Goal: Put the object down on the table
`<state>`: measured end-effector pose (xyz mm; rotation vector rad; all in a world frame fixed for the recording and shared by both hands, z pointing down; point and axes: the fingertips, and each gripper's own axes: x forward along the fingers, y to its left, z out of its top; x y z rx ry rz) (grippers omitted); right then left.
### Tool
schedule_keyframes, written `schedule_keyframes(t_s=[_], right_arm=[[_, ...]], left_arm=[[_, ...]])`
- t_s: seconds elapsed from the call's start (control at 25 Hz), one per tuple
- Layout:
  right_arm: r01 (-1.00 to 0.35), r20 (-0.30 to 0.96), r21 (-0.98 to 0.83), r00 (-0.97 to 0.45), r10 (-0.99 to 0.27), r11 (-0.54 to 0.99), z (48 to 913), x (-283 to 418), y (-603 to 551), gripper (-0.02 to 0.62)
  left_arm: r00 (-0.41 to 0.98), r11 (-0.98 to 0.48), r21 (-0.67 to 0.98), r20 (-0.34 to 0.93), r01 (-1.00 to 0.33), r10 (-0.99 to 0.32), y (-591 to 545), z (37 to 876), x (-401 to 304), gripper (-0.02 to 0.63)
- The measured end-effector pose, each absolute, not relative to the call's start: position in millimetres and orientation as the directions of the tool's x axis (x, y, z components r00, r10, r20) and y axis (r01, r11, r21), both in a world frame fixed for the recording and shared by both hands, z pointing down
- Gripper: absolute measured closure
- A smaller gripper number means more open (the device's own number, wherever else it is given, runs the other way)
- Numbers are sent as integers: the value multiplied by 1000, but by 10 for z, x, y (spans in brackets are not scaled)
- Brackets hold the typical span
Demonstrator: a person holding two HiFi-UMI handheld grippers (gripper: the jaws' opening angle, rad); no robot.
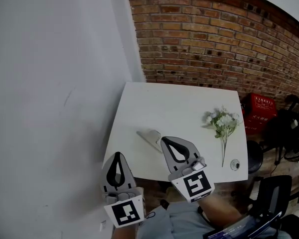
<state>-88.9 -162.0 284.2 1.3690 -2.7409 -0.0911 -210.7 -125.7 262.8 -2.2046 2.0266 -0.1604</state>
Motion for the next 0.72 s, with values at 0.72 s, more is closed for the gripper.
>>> schedule_keyframes(t_s=[0.72], right_arm=[[-796, 40, 104, -596, -802, 597, 2847, -937, -1637, 591]], left_arm=[[92, -88, -172, -16, -981, -996, -1267, 2670, -2139, 597]])
